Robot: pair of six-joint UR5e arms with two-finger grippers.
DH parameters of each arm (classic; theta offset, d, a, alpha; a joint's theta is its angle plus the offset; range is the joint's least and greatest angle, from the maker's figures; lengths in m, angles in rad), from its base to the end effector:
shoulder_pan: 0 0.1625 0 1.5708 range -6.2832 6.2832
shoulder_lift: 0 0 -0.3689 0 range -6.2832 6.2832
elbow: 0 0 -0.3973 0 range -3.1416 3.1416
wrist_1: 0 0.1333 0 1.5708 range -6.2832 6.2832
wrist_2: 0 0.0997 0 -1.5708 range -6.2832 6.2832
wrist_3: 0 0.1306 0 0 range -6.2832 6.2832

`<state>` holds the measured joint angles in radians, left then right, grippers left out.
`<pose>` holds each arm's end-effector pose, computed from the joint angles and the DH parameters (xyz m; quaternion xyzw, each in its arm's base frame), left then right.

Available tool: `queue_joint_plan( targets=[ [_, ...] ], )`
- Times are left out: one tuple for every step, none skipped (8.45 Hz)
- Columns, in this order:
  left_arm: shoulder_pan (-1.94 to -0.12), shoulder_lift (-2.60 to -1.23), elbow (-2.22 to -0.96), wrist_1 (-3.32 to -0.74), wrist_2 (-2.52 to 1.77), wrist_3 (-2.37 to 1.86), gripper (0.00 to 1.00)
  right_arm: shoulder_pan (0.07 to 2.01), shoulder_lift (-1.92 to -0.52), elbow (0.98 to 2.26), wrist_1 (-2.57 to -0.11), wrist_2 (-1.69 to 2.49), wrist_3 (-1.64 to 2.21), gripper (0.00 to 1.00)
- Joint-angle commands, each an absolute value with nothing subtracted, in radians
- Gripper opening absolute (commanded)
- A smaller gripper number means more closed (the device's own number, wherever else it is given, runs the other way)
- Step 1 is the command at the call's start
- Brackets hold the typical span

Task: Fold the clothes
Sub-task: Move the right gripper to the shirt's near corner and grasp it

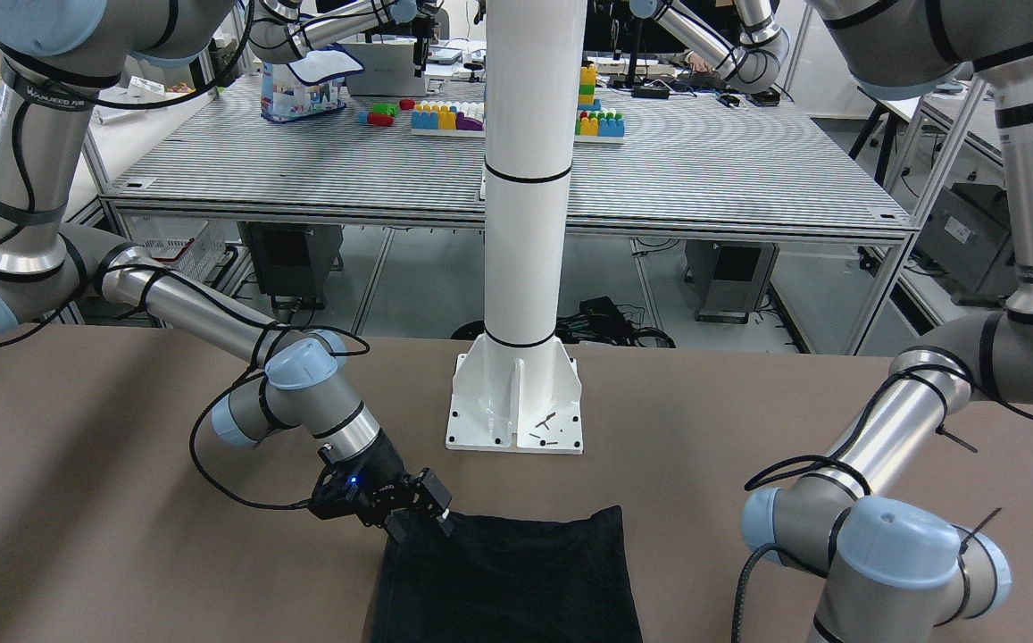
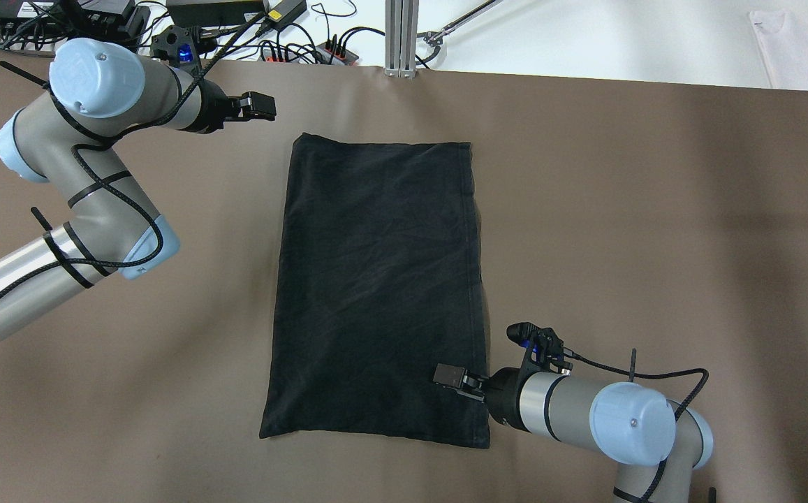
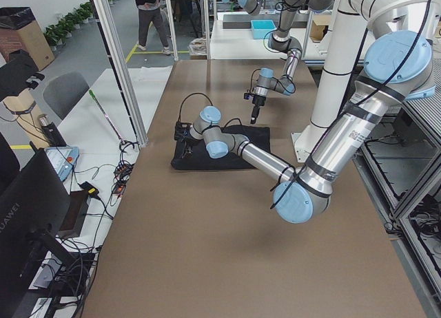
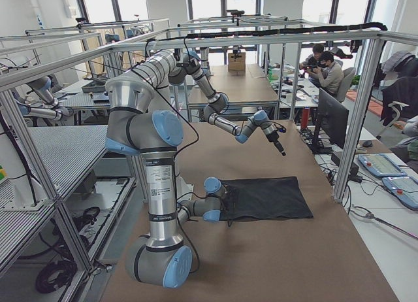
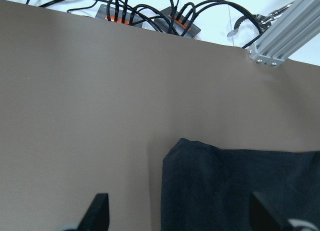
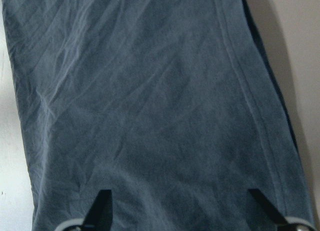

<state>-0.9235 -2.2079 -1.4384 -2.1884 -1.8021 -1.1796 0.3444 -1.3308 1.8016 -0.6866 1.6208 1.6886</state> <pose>0.3547 -0.6407 0.2322 0.2457 0.4781 -0.1619 0.8275 -0.5130 -0.3187 0.2712 0.0515 -0.6248 0.1632 0.7618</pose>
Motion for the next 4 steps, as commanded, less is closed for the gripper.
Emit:
queue_joint_plan(
  targets=[
    [-0.923,-2.21,-1.437,-2.187,-1.801,-1.178,1.0,0.289,-1.339,1.799,-0.686,1.574,1.723,0.94],
    [-0.923,-2.21,-1.437,-2.186,-1.799,-1.178,1.0,0.276,-1.339,1.79,-0.686,1.557,1.723,0.94],
    [-0.922,-2.21,-1.439,-2.186,-1.79,-1.18,1.0,0.272,-1.341,1.786,-0.686,1.546,1.721,0.94],
    [-0.922,-2.21,-1.439,-2.186,-1.789,-1.18,1.0,0.265,-1.341,1.776,-0.686,1.534,1.721,0.94]
  ],
)
